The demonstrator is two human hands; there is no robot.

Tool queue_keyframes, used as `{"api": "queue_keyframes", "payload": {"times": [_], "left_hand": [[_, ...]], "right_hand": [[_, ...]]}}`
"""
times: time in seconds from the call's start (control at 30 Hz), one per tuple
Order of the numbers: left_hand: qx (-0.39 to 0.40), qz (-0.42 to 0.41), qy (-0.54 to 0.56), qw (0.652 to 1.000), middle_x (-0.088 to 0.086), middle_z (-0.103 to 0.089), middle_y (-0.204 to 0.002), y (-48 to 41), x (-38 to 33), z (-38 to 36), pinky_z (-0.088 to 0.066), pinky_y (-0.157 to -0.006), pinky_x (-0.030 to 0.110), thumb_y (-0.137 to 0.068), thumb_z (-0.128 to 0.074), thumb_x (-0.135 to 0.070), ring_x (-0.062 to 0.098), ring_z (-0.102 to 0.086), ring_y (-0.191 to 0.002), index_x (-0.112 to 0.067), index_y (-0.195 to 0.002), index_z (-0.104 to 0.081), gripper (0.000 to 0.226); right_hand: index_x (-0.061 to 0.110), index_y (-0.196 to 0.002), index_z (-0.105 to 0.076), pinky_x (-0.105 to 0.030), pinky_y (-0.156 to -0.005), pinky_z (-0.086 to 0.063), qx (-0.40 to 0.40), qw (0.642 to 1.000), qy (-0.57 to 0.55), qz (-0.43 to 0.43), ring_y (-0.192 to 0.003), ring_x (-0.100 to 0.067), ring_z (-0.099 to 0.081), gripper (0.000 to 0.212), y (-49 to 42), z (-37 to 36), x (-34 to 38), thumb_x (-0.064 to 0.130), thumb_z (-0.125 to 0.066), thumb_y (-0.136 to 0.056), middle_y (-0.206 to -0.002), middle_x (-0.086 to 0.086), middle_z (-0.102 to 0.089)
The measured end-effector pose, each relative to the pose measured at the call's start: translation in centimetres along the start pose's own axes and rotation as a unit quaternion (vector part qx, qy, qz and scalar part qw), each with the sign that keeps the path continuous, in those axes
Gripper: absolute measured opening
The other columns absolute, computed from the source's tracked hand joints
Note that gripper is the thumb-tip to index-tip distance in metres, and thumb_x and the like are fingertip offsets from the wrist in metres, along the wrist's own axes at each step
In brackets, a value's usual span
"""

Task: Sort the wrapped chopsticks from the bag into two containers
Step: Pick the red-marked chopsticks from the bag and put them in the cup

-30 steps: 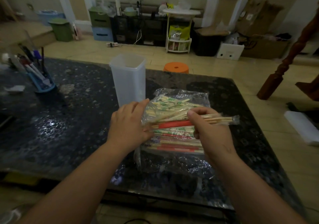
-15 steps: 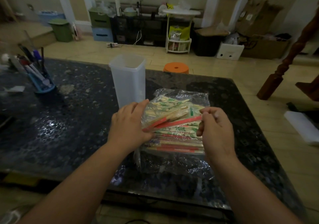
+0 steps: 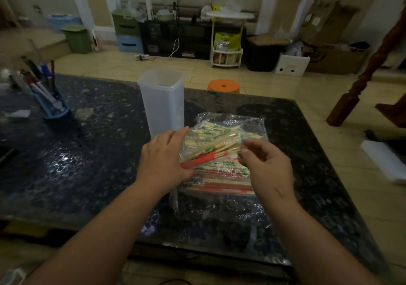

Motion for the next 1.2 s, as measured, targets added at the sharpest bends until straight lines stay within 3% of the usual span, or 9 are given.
{"api": "queue_keyframes", "payload": {"times": [0.2, 0.33, 0.43, 0.6, 0.77, 0.87, 0.93, 1.03, 1.2], "left_hand": [[-0.005, 0.01, 0.005, 1.0, -0.003, -0.043, -0.145, 0.0, 0.1, 0.3, -0.031, -0.109, 0.045, -0.07, -0.08, -0.058, 0.022, -0.038, -0.132, -0.036, -0.153, -0.025, 0.102], [-0.007, 0.024, 0.009, 1.0, -0.003, -0.043, -0.144, 0.0, 0.3, 0.5, -0.031, -0.109, 0.045, -0.071, -0.079, -0.06, 0.023, -0.038, -0.133, -0.036, -0.153, -0.025, 0.101], [-0.007, 0.029, 0.01, 1.0, -0.002, -0.044, -0.143, -0.1, 0.5, 0.6, -0.032, -0.108, 0.045, -0.068, -0.08, -0.061, 0.023, -0.039, -0.131, -0.035, -0.151, -0.026, 0.102], [-0.003, 0.032, 0.008, 0.999, -0.002, -0.044, -0.143, -0.1, 0.5, 0.6, -0.032, -0.108, 0.045, -0.067, -0.083, -0.058, 0.024, -0.039, -0.131, -0.035, -0.151, -0.026, 0.104], [0.006, 0.033, 0.009, 0.999, -0.003, -0.042, -0.144, -0.1, 0.6, 0.5, -0.031, -0.11, 0.045, -0.068, -0.081, -0.06, 0.022, -0.038, -0.132, -0.035, -0.152, -0.023, 0.105], [0.001, 0.033, 0.009, 0.999, -0.003, -0.043, -0.143, -0.1, 0.7, 0.5, -0.032, -0.109, 0.045, -0.066, -0.081, -0.062, 0.023, -0.039, -0.131, -0.036, -0.152, -0.024, 0.106], [0.0, 0.032, 0.01, 0.999, -0.003, -0.044, -0.142, 0.0, 0.8, 0.4, -0.033, -0.108, 0.045, -0.066, -0.081, -0.063, 0.023, -0.04, -0.131, -0.036, -0.151, -0.024, 0.106], [-0.001, 0.032, 0.011, 0.999, -0.003, -0.043, -0.144, 0.0, 0.8, 0.4, -0.033, -0.109, 0.045, -0.066, -0.081, -0.063, 0.023, -0.04, -0.131, -0.036, -0.151, -0.025, 0.105], [0.006, 0.033, 0.009, 0.999, -0.004, -0.042, -0.144, -0.1, 0.7, 0.4, -0.031, -0.109, 0.044, -0.068, -0.081, -0.06, 0.022, -0.038, -0.132, -0.036, -0.152, -0.024, 0.104]], "right_hand": [[0.031, -0.114, -0.066, -0.006, -0.061, -0.044, 0.005, 0.995, 0.09, 0.046, -0.081, 0.002, -0.059, 0.027, 0.2, -0.3, 0.6, 0.017, -0.064, -0.091, -0.105, 0.01, -0.061], [0.024, -0.088, -0.06, -0.024, -0.062, -0.051, 0.032, 0.996, 0.078, 0.02, -0.069, -0.009, -0.059, 0.015, 0.1, -0.3, 0.3, 0.009, -0.061, -0.087, -0.084, -0.002, -0.064], [0.021, -0.078, -0.063, -0.049, -0.068, -0.059, 0.163, 0.975, 0.148, -0.037, -0.069, -0.024, -0.067, 0.011, 0.4, -2.0, -1.2, 0.013, -0.061, -0.084, -0.074, -0.005, -0.069], [0.02, -0.085, -0.063, -0.037, -0.069, -0.059, 0.339, 0.89, 0.299, -0.062, -0.069, -0.018, -0.065, 0.006, 2.6, -4.6, -3.0, 0.025, -0.062, -0.088, -0.082, -0.001, -0.069], [0.023, -0.092, -0.068, -0.035, -0.081, -0.054, 0.401, 0.816, 0.415, -0.045, -0.088, -0.019, -0.063, 0.013, 3.9, -5.9, -4.5, 0.023, -0.055, -0.088, -0.097, -0.001, -0.069], [0.021, -0.127, -0.061, -0.037, -0.099, -0.048, 0.443, 0.785, 0.431, -0.039, -0.116, -0.025, -0.056, 0.039, 4.6, -6.9, -6.2, 0.02, -0.051, -0.089, -0.137, -0.006, -0.055], [0.019, -0.153, -0.029, -0.037, -0.117, -0.029, 0.449, 0.775, 0.445, -0.02, -0.144, -0.026, -0.028, 0.064, 5.0, -7.2, -7.3, 0.019, -0.049, -0.092, -0.162, -0.002, -0.019], [0.019, -0.158, 0.004, -0.037, -0.123, -0.005, 0.398, 0.774, 0.492, 0.017, -0.152, -0.022, 0.005, 0.08, 5.1, -7.1, -8.3, 0.022, -0.047, -0.096, -0.165, -0.003, 0.012], [0.014, -0.158, -0.002, -0.041, -0.12, -0.01, 0.307, 0.76, 0.565, 0.095, -0.151, -0.024, -0.004, 0.068, 4.1, -6.9, -9.1, 0.018, -0.038, -0.1, -0.165, -0.007, 0.0]]}}
Point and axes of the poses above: each hand's wrist, its own y-axis away from the middle knuckle, its own z-axis out of the back of the hand, x = y × z, the point moved 7 cm from there along -y, towards the middle knuckle
